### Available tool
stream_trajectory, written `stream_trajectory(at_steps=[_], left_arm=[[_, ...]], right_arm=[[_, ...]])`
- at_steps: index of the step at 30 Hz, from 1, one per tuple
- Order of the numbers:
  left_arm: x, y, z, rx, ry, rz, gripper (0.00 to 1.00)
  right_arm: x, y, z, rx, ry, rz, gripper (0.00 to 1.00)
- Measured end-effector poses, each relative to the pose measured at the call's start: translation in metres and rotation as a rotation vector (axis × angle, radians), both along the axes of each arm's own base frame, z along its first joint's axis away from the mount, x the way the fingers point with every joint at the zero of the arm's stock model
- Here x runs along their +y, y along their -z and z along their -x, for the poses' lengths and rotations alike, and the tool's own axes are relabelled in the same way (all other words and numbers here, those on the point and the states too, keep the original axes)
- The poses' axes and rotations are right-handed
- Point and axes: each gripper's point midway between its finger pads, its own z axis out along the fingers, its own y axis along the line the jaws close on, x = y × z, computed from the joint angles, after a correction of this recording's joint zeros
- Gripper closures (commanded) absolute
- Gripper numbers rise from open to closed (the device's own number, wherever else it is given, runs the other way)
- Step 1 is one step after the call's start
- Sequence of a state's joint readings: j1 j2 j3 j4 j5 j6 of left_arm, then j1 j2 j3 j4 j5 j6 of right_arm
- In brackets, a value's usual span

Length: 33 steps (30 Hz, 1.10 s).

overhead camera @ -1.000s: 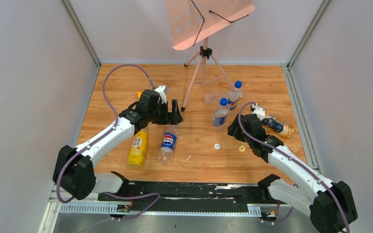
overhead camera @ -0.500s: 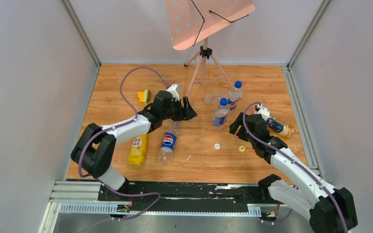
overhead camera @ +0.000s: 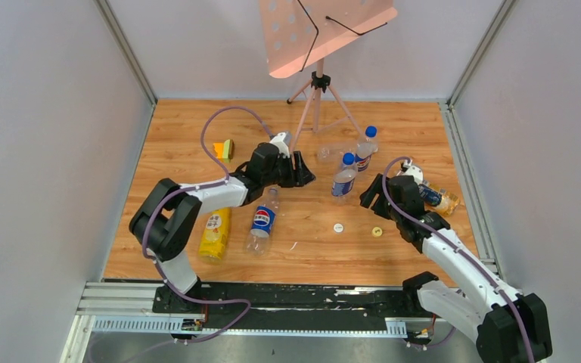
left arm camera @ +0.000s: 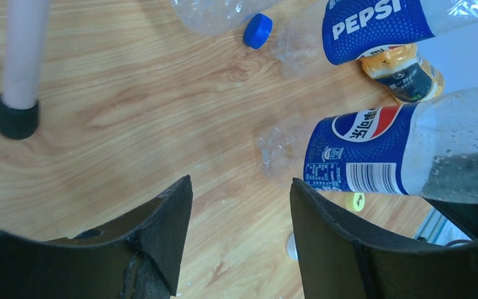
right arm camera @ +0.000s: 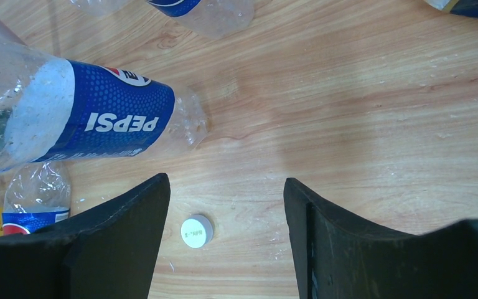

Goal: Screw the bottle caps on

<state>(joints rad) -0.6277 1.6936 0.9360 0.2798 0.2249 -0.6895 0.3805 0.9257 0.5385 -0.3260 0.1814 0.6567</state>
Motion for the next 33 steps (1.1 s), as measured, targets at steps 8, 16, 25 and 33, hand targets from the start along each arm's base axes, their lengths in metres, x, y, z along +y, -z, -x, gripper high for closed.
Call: stream_trajectory(at_steps=[8,16,25,33], left_arm=[[-0.040,0.026,-0.005,-0.011,0.043,0.014,0.46],[-0.076,0.045,-0.030,-0.037,0.047,0.065,0.46],[-0.099,0.060,-0.052,-0.040,0.049,0.098,0.43],[-0.111,0.067,-0.053,-0.033,0.052,0.101,0.44]], right_arm=[[0.000,0.000,0.000,0.005,-0.025,-0.014,0.32],[-0.003,-0.004,-0.001,0.012,-0.038,-0.021,0.32],[-0.004,-0.012,-0.006,0.014,-0.044,-0.027,0.32],[-0.004,-0.008,-0.006,0.034,-0.047,-0.033,0.32]])
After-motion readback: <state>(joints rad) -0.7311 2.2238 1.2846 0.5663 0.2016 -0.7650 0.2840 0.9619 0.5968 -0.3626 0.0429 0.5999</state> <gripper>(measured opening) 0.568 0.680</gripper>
